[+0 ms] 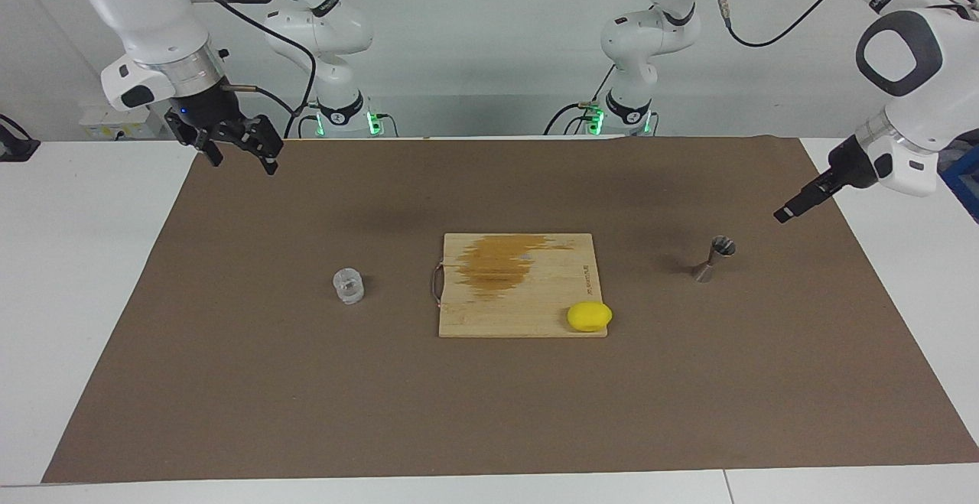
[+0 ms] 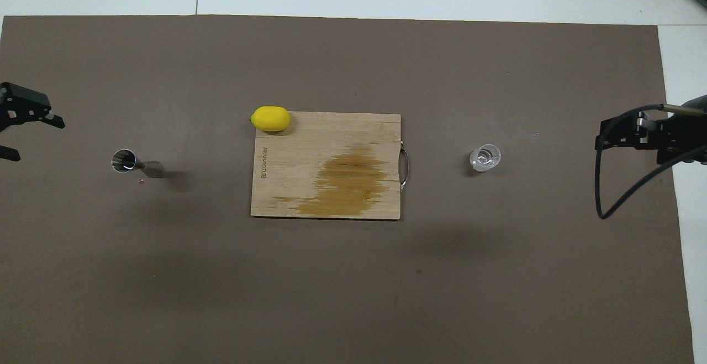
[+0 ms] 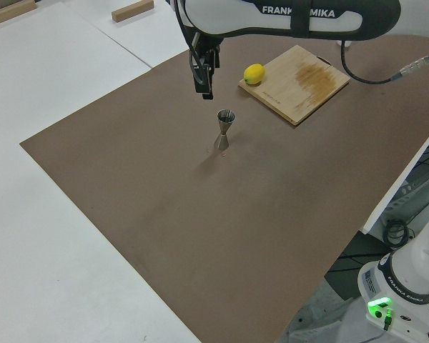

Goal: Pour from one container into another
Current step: 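Move the open left gripper toward the small dark glass cup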

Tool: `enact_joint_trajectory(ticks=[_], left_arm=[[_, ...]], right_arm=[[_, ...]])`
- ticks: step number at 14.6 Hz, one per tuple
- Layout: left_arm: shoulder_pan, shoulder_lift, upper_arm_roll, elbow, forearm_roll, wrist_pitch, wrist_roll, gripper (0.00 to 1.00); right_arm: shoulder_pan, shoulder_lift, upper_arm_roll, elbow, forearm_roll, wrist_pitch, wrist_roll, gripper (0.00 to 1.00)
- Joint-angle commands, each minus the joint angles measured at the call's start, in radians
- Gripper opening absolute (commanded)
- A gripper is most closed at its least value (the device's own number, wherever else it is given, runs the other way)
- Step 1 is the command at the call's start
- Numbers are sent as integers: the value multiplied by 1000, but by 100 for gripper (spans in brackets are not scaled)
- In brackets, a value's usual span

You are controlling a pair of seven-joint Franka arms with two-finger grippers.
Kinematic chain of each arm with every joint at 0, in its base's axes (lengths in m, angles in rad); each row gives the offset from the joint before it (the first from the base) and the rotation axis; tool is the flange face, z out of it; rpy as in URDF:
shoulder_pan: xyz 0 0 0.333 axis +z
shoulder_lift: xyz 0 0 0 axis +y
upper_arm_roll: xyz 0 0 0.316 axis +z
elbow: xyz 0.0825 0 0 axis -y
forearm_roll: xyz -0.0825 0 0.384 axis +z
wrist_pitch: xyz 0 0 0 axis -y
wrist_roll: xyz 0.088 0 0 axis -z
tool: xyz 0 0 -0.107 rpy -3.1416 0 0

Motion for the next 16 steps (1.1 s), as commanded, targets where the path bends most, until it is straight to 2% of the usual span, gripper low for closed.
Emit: enact_joint_trajectory(ticks=[1, 4, 7, 10, 13, 16], left_arm=[[24, -11, -4, -66, -31, 57, -118, 100], [63, -8, -4, -139, -193, 125, -318, 100], [146, 13, -4, -222, -374, 136, -364, 100], [201, 57, -5, -255, -549, 122, -461, 100], [217, 74, -4, -304, -683, 132, -503, 100], [249, 56, -5, -432, -819, 146, -525, 100]], right_arm=[[-14, -39, 7, -50, 11, 23, 17, 99], [-14, -41, 7, -59, 11, 28, 18, 99], [-23, -54, 5, -81, 11, 28, 17, 99], [-26, -56, 5, -87, 11, 31, 17, 99], [-26, -59, 5, -88, 11, 28, 14, 99], [-24, -61, 5, -90, 11, 28, 14, 99]])
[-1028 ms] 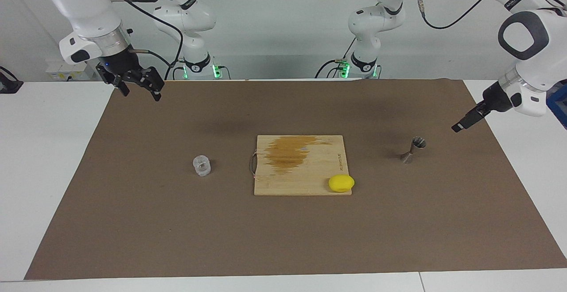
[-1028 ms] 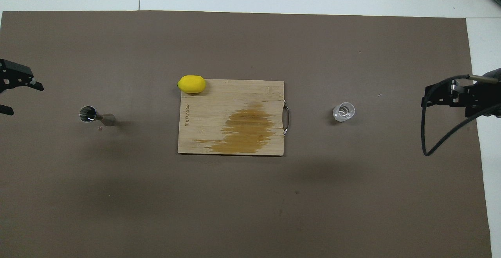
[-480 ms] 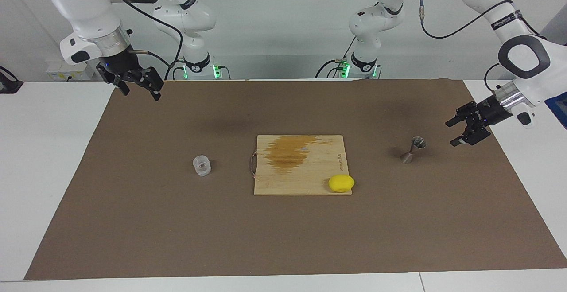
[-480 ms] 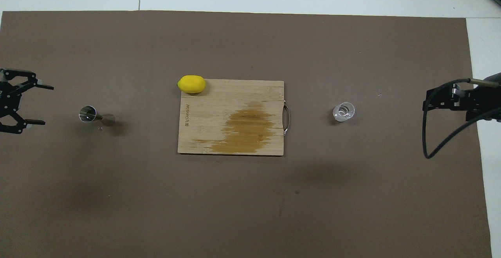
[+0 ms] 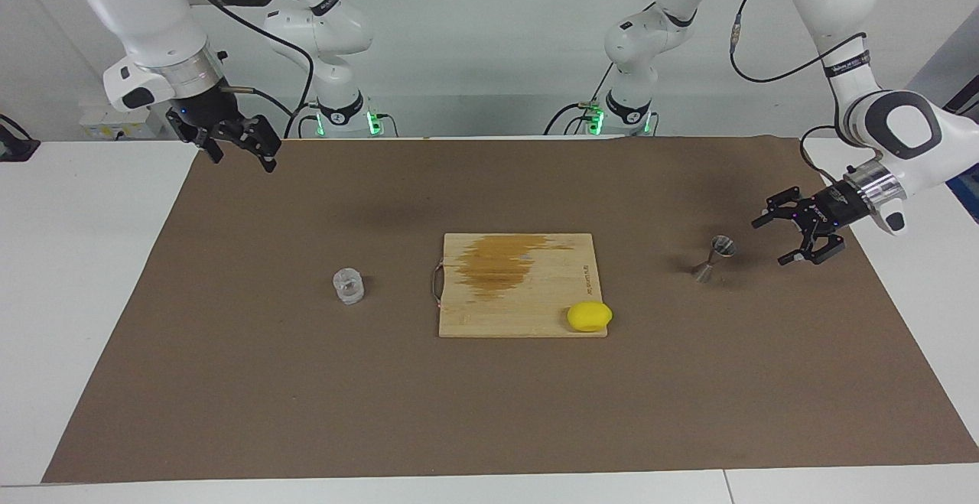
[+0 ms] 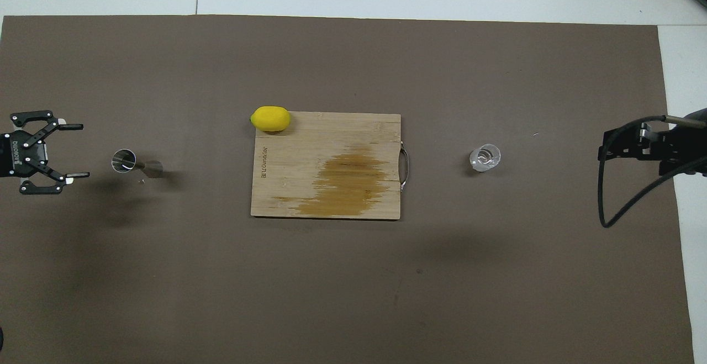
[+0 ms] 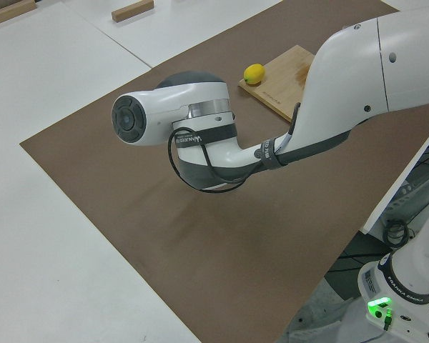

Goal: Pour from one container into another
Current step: 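Move the open left gripper toward the small dark glass cup, then close the left gripper on the glass while the right gripper reaches the clear cup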

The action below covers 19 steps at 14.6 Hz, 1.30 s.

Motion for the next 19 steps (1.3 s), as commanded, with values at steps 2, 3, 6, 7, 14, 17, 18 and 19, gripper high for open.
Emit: enact_joint_trajectory(ticks=[2, 3, 6, 7, 14, 17, 18, 19], left_arm=[[30, -42, -13, -138, -117, 25, -16, 100], [28, -40, -14, -138, -115, 24, -12, 100], [22, -40, -18, -170, -117, 22, -7, 100], [20, -40, -18, -176, -120, 25, 11, 100], [2, -40, -18, -215, -196, 47, 42, 100], [-13, -42, -19, -222, -210, 58, 50, 100], [-18, -42, -18, -225, -223, 58, 51, 100], [-18, -42, -18, -227, -224, 58, 53, 100]], right_arm=[[-11, -31, 7, -41, 11, 28, 8, 99], [-11, -31, 9, -41, 11, 28, 8, 99], [-11, -32, 7, -47, 11, 29, 8, 99], [-11, -35, 7, -49, 11, 29, 8, 99], [-28, -43, 1, -67, 11, 37, 9, 100], [-28, -29, 2, -66, 14, 83, 163, 96], [-31, -23, 2, -63, 23, 85, 234, 96], [-37, -15, 1, -61, 58, 86, 295, 96]])
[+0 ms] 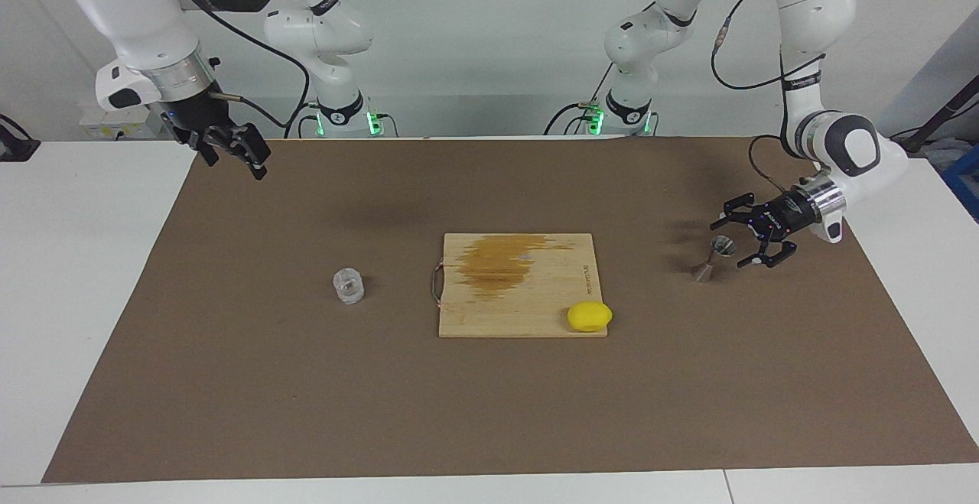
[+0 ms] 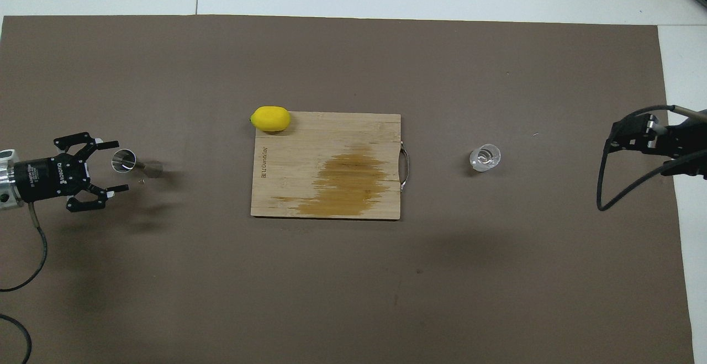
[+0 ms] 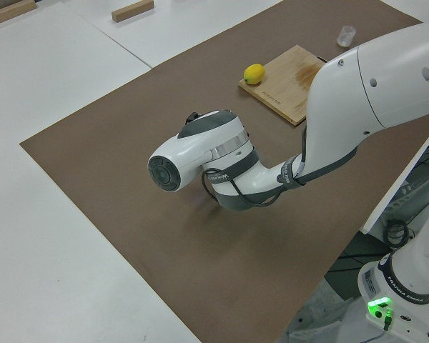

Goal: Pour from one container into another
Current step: 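Close the left gripper on the glass while the right gripper reaches the clear cup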

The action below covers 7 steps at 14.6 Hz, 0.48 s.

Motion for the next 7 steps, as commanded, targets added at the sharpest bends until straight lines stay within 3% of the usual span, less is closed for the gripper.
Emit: enact_joint_trajectory(ticks=[1, 4, 7], left_arm=[[-18, -33, 7, -44, -31, 30, 18, 100], [-20, -33, 7, -43, -40, 30, 25, 95], [-20, -33, 6, -43, -40, 30, 30, 92]], right_arm=[[-29, 2, 6, -21, 91, 29, 166, 95], [-57, 29, 6, -18, 148, 33, 341, 95], [-124, 80, 5, -16, 302, 32, 432, 94]])
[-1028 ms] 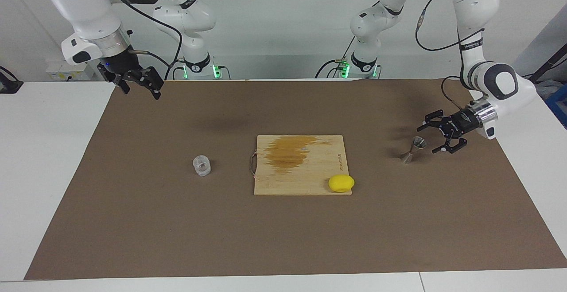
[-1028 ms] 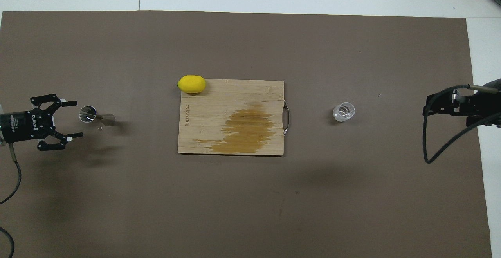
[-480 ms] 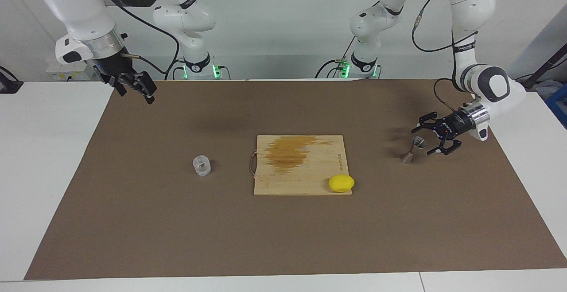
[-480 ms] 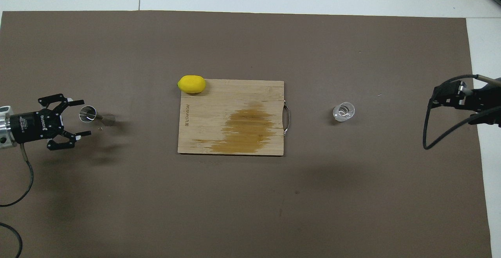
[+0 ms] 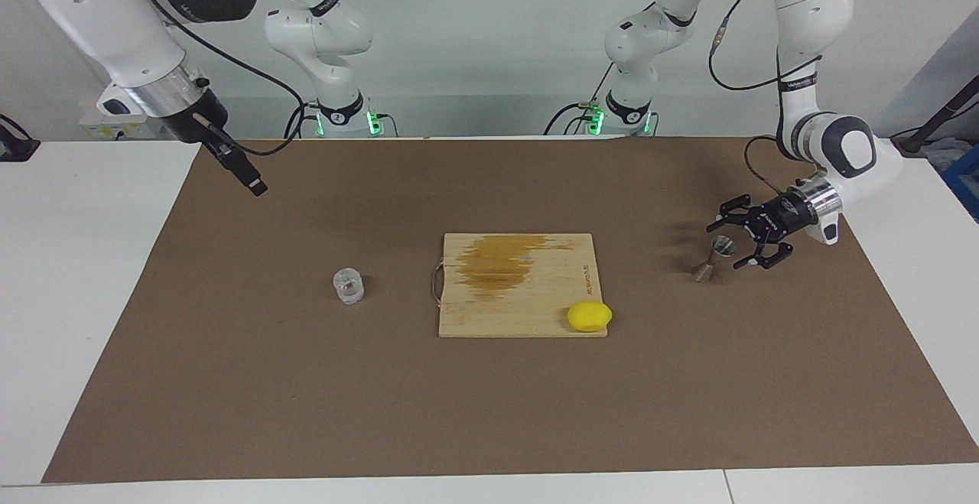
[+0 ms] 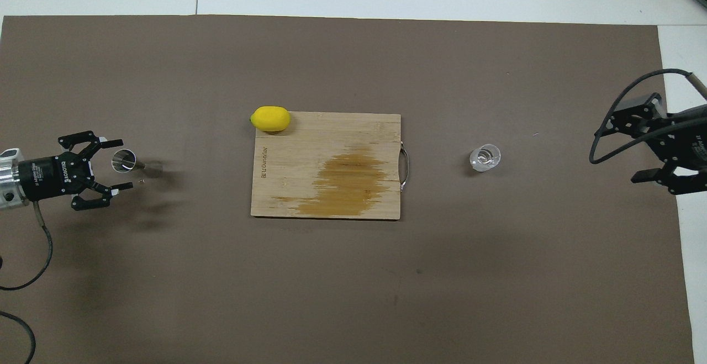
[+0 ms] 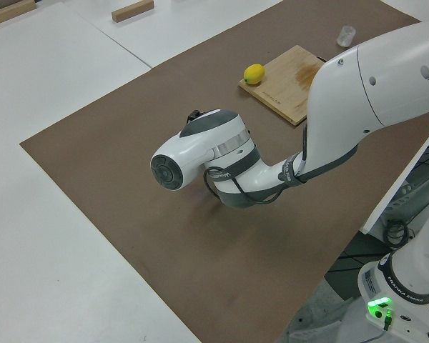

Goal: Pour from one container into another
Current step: 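Close the left gripper on the glass while the right gripper reaches the clear cup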

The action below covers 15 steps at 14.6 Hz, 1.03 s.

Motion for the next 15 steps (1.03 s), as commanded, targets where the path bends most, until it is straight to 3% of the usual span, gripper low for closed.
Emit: enact_joint_trajectory(ticks=[1, 5, 7, 15], left_arm=[[-12, -31, 6, -37, -24, 24, 28, 89], [-12, -33, 6, -39, -24, 24, 49, 75], [-12, -31, 5, -39, -24, 24, 49, 75], [-14, -33, 3, -48, -34, 24, 57, 71]], right_arm=[[-67, 47, 7, -6, 115, 18, 57, 94], [-145, 143, 7, 8, 256, -3, 68, 93], [-155, 228, 7, 60, 273, -16, 68, 91], [-204, 430, 7, 112, 527, 27, 62, 86]])
